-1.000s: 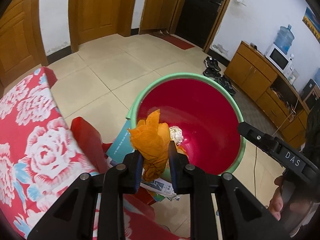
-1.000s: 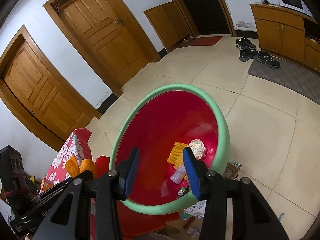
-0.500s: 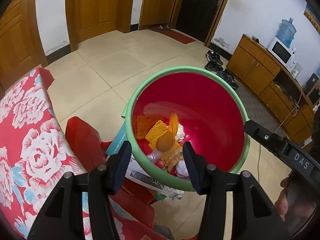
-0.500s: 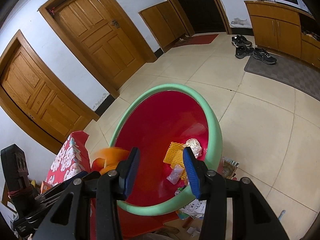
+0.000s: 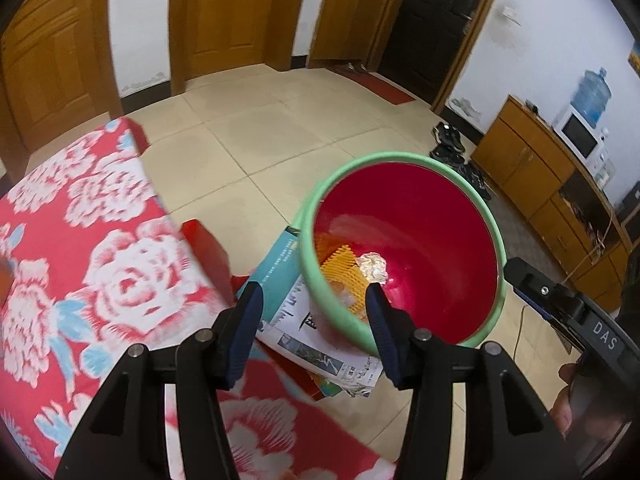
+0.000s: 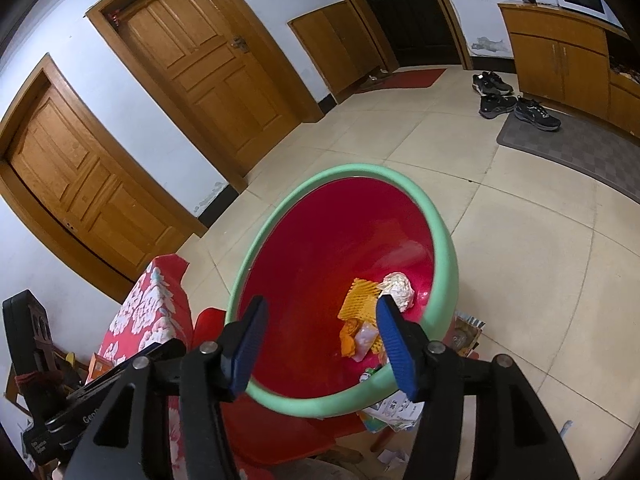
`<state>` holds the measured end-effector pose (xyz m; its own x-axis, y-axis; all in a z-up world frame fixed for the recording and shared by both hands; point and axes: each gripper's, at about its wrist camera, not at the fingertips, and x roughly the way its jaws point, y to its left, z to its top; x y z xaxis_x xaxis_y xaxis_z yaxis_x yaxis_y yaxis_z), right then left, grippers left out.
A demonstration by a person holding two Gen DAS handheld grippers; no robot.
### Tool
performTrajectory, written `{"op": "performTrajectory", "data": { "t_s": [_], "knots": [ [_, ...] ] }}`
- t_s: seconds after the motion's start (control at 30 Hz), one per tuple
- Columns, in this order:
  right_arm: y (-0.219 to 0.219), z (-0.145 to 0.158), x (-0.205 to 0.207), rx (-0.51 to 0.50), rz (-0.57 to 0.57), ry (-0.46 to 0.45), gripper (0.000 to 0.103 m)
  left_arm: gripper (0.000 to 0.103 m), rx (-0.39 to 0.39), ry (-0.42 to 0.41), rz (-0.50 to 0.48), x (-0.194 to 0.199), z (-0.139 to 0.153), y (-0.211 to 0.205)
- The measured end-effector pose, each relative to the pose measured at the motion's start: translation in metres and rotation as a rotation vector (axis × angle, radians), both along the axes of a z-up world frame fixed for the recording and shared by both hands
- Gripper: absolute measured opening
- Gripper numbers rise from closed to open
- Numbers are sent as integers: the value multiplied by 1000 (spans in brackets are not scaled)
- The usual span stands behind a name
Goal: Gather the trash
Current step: 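Move both tools back over the table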
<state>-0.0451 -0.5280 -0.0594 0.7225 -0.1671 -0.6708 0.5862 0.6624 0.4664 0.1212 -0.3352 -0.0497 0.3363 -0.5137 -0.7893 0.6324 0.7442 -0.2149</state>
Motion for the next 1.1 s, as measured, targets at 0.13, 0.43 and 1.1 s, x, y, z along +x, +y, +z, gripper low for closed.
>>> {"op": "performTrajectory", "data": {
  "t_s": [0.13, 0.43, 1.1],
  "knots": [
    [8, 5, 1, -6, 15, -6, 64, 53, -8, -1, 56, 2, 4, 24],
    [35, 14, 9, -8, 75, -15, 68, 53, -20, 16, 190, 11, 7, 84],
    [94, 28, 28, -23, 199, -16, 74, 53, -81, 45, 481, 30, 4, 215]
  ]
}}
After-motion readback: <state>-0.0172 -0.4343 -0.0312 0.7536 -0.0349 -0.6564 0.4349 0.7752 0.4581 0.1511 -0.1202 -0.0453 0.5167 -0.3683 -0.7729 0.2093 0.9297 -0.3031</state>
